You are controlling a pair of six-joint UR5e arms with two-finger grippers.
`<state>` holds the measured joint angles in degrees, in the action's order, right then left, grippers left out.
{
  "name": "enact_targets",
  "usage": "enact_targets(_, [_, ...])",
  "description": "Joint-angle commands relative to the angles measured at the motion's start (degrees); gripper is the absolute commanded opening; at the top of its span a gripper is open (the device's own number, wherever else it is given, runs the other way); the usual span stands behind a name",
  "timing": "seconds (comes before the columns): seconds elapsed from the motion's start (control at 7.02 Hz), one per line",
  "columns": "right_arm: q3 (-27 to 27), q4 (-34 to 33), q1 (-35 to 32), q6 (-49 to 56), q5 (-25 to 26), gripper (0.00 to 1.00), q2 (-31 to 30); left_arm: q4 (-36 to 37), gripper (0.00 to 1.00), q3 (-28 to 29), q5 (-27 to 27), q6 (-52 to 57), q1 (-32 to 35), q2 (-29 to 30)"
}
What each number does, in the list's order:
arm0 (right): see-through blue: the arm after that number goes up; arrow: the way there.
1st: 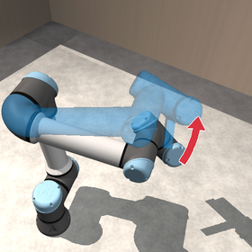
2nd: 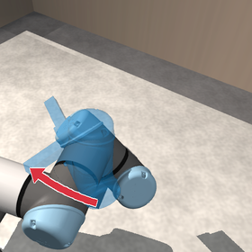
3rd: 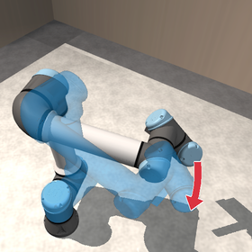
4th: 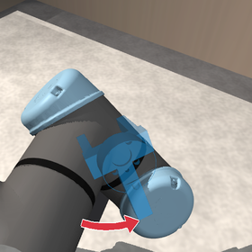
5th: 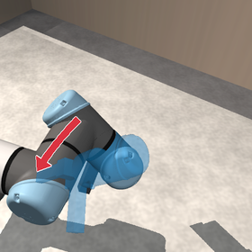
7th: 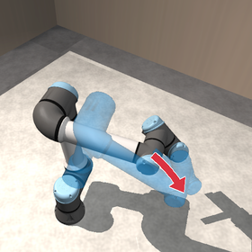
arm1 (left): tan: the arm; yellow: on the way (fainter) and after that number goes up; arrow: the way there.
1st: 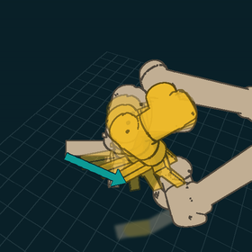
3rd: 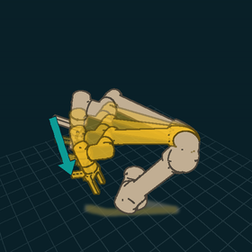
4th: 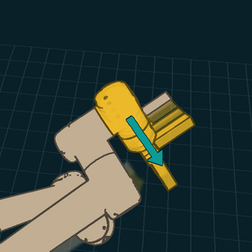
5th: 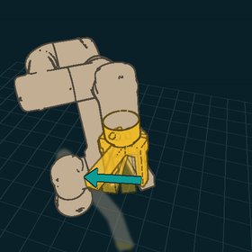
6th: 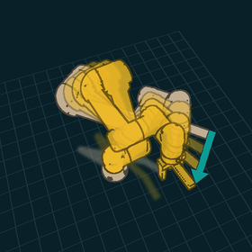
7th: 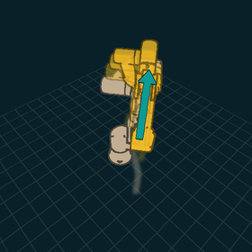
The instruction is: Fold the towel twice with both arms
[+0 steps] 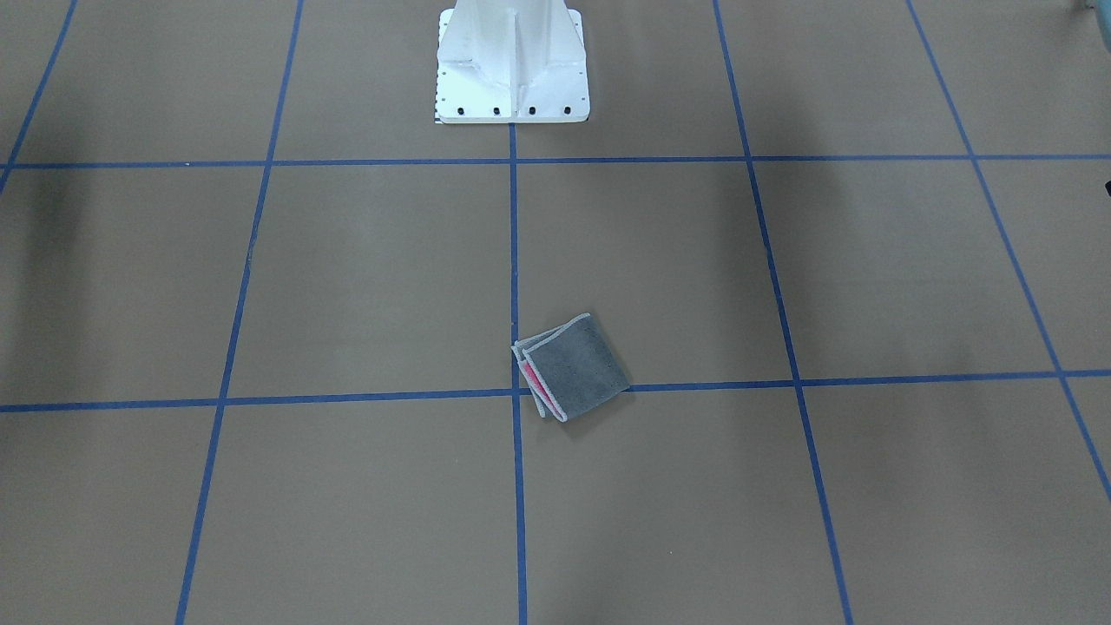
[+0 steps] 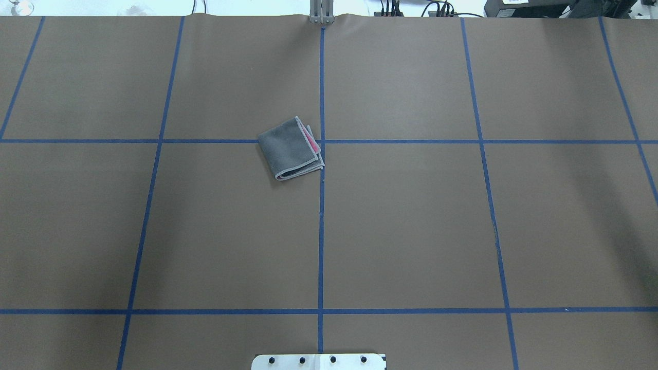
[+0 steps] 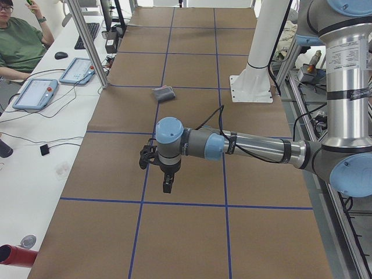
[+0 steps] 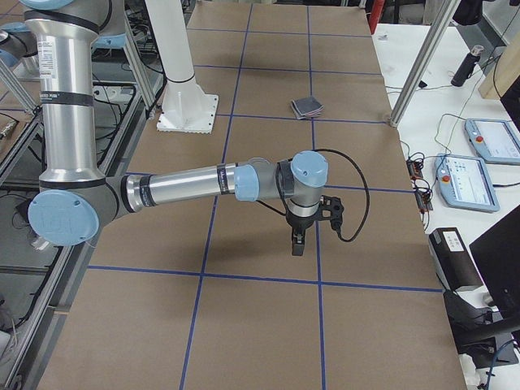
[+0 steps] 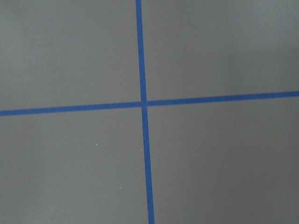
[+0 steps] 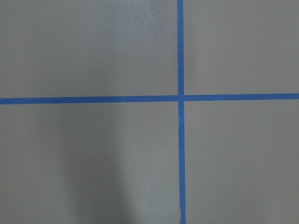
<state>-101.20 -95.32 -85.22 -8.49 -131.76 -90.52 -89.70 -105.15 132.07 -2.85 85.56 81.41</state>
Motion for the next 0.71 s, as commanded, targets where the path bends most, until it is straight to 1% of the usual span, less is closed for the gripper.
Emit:
enact_targets(0.0, [0.6, 0.0, -0.9, 3.2, -1.2, 1.0, -0.5, 0.8, 1.0, 0.6, -0.1, 0.6, 0.2, 0.0])
enact_targets(0.28, [2.9, 0.0, -1.8, 7.8, -1.2, 1.0, 0.1, 0.8, 1.0, 0.9, -0.2, 0.6, 0.9, 0.1])
enact_targets(0.43, [4.4, 0.3, -1.8, 8.0, -1.2, 1.0, 0.0, 0.9, 1.0, 1.0, -0.2, 0.6, 2.4, 0.2])
enact_targets(0.57, [6.3, 0.6, -2.1, 10.8, -1.2, 1.0, -0.8, 0.9, 1.0, 1.0, -0.1, 0.6, 2.5, 0.2])
